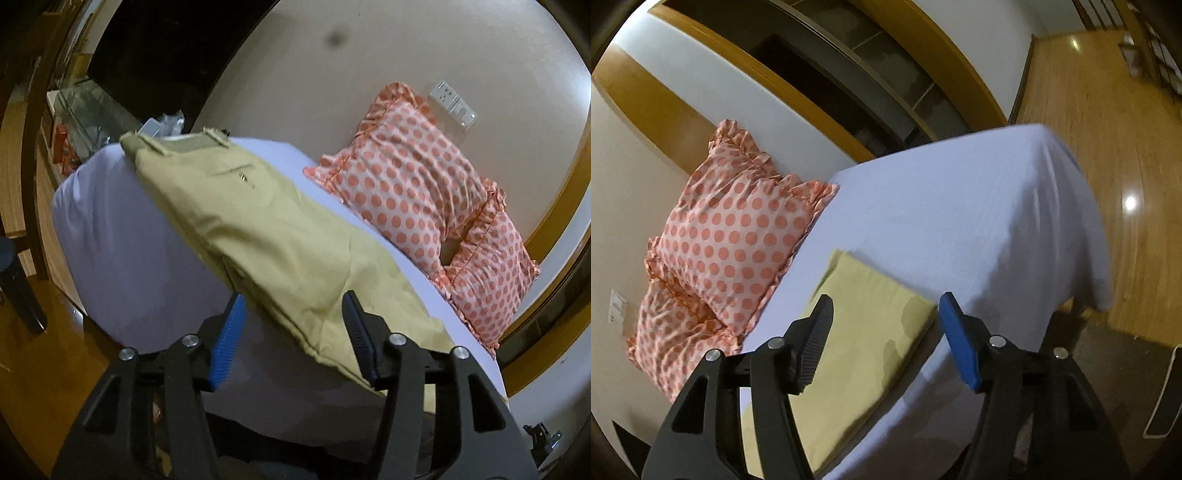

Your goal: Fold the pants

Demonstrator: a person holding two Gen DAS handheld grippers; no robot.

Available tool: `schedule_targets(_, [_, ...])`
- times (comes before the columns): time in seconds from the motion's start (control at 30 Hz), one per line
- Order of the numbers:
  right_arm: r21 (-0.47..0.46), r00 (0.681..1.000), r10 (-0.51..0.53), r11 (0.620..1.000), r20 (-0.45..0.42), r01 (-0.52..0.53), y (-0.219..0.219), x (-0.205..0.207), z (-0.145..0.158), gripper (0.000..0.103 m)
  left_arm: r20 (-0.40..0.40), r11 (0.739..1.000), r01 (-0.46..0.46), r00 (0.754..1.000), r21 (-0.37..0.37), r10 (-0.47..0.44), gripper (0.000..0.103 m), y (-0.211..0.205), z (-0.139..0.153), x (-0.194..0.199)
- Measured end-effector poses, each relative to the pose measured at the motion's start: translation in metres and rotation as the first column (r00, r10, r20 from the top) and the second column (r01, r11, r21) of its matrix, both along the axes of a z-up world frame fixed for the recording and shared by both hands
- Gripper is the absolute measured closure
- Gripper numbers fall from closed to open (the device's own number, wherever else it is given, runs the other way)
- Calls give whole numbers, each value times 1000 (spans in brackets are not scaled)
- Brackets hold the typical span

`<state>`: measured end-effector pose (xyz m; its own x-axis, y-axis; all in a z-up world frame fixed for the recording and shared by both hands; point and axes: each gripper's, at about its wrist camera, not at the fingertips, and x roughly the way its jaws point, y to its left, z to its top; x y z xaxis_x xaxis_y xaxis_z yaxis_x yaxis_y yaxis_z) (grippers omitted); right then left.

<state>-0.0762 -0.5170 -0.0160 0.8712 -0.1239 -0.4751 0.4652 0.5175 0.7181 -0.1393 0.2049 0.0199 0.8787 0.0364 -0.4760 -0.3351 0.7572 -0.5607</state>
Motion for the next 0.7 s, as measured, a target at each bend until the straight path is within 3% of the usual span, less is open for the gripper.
schedule_targets(0.13, [-25, 999, -12, 1000, -32, 11, -3, 5, -4, 42, 8, 1000, 11, 1000, -13, -11, 45, -3, 2, 2])
schedule_targets(0.2, [-29, 997, 21, 999, -79, -24, 1, 12, -12, 47, 7, 1000, 22, 1000, -13, -22, 45, -5, 3, 4])
schedule_targets(0.3, [-60, 996, 47, 997, -78, -52, 13, 14, -12, 49, 9, 999, 32, 999, -3, -32, 44, -6, 7, 7])
schedule_targets(0.37, [-24, 994, 104, 994, -41, -105, 20, 15, -17, 67, 16, 999, 37, 999, 2, -37, 43, -6, 10, 8])
schedule_targets(0.43, [25, 982, 189, 982, 7, -189, 29, 19, -26, 72, 25, 999, 41, 999, 14, -42, 41, -6, 14, 10])
schedule_targets(0.5, [-14, 976, 218, 976, 26, -218, 42, 22, -29, 86, 30, 999, 45, 998, 18, -46, 40, -7, 15, 10])
schedule_targets(0.53, [-29, 975, 221, 975, 23, -221, 45, 24, -31, 99, 30, 999, 49, 998, 17, -49, 39, -6, 15, 11])
schedule_targets(0.63, [-66, 971, 226, 973, 74, -221, 47, 32, -25, 100, 27, 999, 35, 999, 26, -35, 37, -4, 17, 10])
schedule_targets(0.7, [-149, 961, 256, 959, 102, -240, 60, 45, 0, 100, 26, 999, -2, 1000, 35, 1, 28, 3, 18, 5])
